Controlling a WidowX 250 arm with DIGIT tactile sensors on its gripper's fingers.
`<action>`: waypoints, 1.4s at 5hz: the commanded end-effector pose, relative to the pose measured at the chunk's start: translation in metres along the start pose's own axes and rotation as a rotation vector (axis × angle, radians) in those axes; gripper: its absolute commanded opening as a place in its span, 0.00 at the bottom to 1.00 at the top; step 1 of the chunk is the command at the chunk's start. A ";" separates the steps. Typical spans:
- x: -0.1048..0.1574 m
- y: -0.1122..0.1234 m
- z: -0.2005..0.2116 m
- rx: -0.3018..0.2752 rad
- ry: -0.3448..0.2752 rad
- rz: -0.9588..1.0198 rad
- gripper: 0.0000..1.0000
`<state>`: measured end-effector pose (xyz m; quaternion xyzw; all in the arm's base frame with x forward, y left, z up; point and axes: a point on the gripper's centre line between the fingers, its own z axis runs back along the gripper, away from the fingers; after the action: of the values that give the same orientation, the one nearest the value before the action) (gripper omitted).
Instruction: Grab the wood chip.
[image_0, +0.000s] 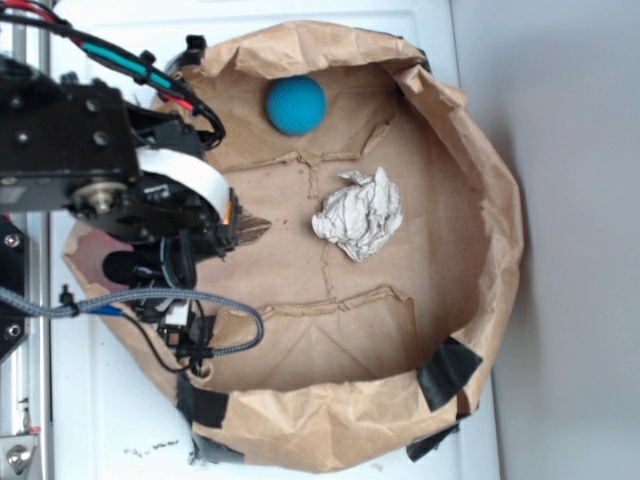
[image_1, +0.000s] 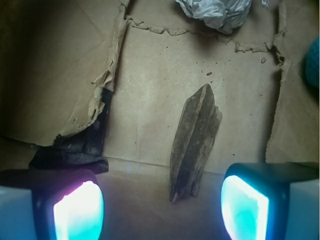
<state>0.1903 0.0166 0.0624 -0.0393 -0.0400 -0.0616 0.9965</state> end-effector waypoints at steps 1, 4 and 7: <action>-0.002 -0.005 -0.017 0.001 -0.024 -0.018 1.00; 0.038 0.007 -0.051 0.090 -0.018 -0.084 0.00; 0.040 0.005 -0.052 0.080 -0.066 -0.097 0.00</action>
<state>0.2290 0.0140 0.0137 -0.0038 -0.0532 -0.1066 0.9929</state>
